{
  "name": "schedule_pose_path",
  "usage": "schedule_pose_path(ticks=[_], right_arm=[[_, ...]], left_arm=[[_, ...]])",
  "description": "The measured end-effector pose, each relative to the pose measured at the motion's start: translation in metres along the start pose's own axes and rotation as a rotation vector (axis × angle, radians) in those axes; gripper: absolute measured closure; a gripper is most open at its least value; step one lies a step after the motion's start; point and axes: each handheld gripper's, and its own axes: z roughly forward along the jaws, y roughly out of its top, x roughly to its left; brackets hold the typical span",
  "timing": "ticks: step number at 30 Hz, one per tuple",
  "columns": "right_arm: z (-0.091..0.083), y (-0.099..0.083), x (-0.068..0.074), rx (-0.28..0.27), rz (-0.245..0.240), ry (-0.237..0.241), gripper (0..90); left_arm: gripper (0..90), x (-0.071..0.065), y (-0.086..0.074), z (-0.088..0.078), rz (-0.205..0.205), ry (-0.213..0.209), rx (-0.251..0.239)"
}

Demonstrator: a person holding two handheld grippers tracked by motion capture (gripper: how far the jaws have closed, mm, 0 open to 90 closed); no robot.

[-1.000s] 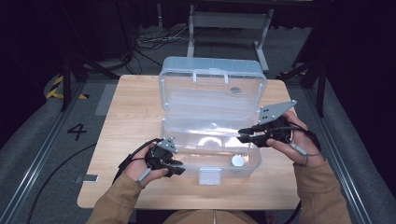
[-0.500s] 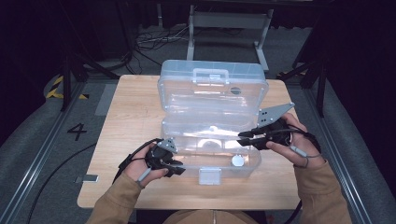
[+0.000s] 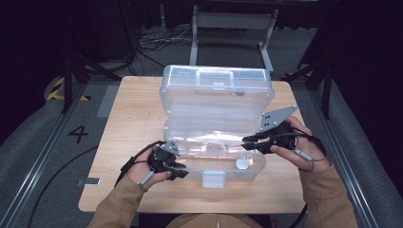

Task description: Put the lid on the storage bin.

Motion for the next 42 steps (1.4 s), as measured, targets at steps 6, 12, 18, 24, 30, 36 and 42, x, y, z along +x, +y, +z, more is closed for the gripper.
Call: schedule_pose_path(ticks=[6, 12, 18, 24, 30, 36, 42], right_arm=[[0.001, 0.000, 0.001, 0.009, -0.002, 0.007, 77.0], [0.001, 0.000, 0.001, 0.014, -0.002, 0.007, 77.7], [0.001, 0.001, 0.001, 0.024, -0.017, -0.002, 81.3], [0.001, 0.002, 0.001, 0.032, -0.027, -0.006, 82.6], [0.002, 0.003, 0.002, 0.041, -0.043, -0.012, 83.4], [0.001, 0.003, 0.002, 0.040, -0.040, -0.014, 83.4], [0.001, 0.002, 0.003, 0.033, -0.034, -0.017, 83.2]], left_arm=[[71.8, 0.000, 0.000, 0.000, -0.002, 0.000, -0.001], [71.7, 0.000, 0.000, 0.000, -0.001, 0.001, -0.001], [71.2, -0.001, 0.000, -0.006, 0.002, -0.002, -0.010], [70.5, -0.003, 0.001, -0.021, 0.007, 0.001, -0.032], [71.0, -0.006, 0.000, -0.041, 0.011, -0.007, -0.084], [71.0, -0.009, 0.002, -0.061, 0.014, 0.003, -0.150], [71.1, -0.008, 0.003, -0.068, 0.007, 0.012, -0.178]])
